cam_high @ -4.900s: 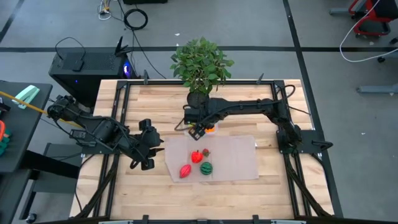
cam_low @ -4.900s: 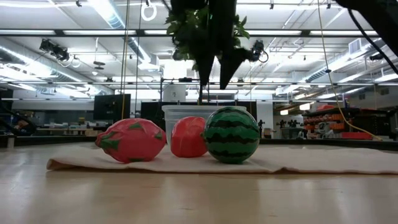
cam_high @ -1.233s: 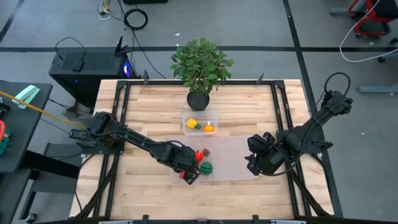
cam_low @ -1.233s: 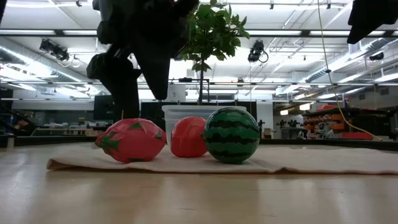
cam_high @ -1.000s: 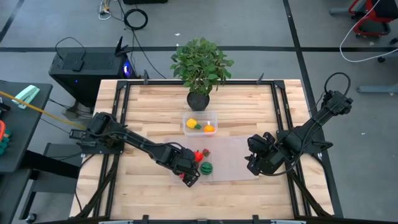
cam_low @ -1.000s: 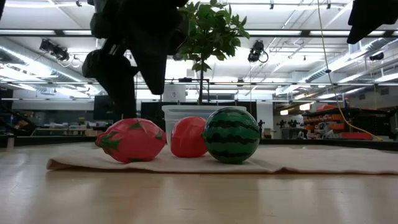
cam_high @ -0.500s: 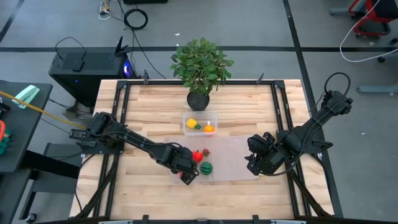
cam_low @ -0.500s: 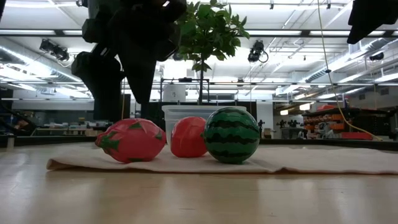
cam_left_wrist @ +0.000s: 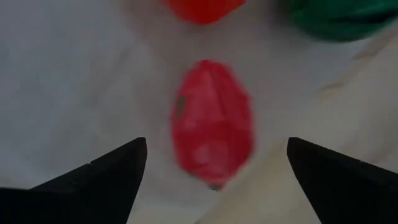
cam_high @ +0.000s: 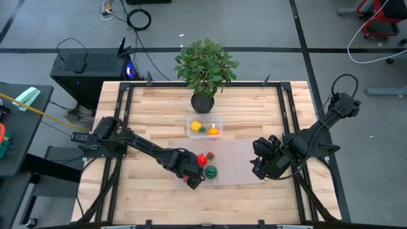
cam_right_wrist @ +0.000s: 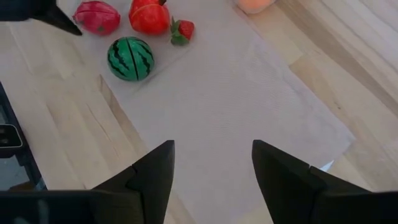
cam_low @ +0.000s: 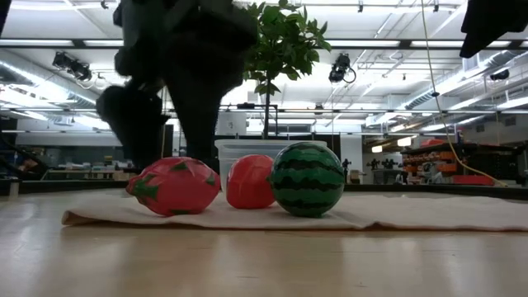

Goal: Pick and placing Produce into tupperware
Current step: Put the dragonfruit into the transparent bin

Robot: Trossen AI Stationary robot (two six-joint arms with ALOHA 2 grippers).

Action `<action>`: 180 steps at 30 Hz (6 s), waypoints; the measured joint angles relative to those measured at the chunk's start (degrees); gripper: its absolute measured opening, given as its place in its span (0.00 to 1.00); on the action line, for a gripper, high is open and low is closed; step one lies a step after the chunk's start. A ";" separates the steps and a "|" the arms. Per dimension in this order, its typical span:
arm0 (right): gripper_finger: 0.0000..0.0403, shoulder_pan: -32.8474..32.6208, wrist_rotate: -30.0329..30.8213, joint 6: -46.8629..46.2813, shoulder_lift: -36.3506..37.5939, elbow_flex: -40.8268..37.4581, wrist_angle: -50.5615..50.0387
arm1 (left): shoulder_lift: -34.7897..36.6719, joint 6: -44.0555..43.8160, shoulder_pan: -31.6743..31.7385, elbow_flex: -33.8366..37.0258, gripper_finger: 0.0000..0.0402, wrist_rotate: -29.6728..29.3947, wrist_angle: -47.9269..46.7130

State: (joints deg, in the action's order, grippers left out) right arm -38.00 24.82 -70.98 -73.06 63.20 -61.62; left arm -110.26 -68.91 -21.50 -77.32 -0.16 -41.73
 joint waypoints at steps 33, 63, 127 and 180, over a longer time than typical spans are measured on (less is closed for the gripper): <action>0.55 0.00 1.13 0.20 0.00 0.00 0.89 | -3.32 -0.89 0.01 0.02 0.77 0.04 2.55; 0.55 0.00 1.70 0.46 0.04 0.00 0.79 | 0.89 -0.55 1.51 0.03 0.62 1.23 2.78; 0.55 0.00 2.38 -0.11 0.04 -0.02 0.71 | 8.88 64.87 24.29 -0.20 0.60 -13.79 -0.98; 0.55 0.00 2.82 -0.92 0.04 -0.02 0.67 | 8.95 70.10 24.33 -0.20 0.62 -17.64 3.62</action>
State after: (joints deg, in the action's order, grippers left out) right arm -38.00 27.64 -71.90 -73.01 63.18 -60.95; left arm -101.31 1.19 2.83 -77.52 -17.80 -38.11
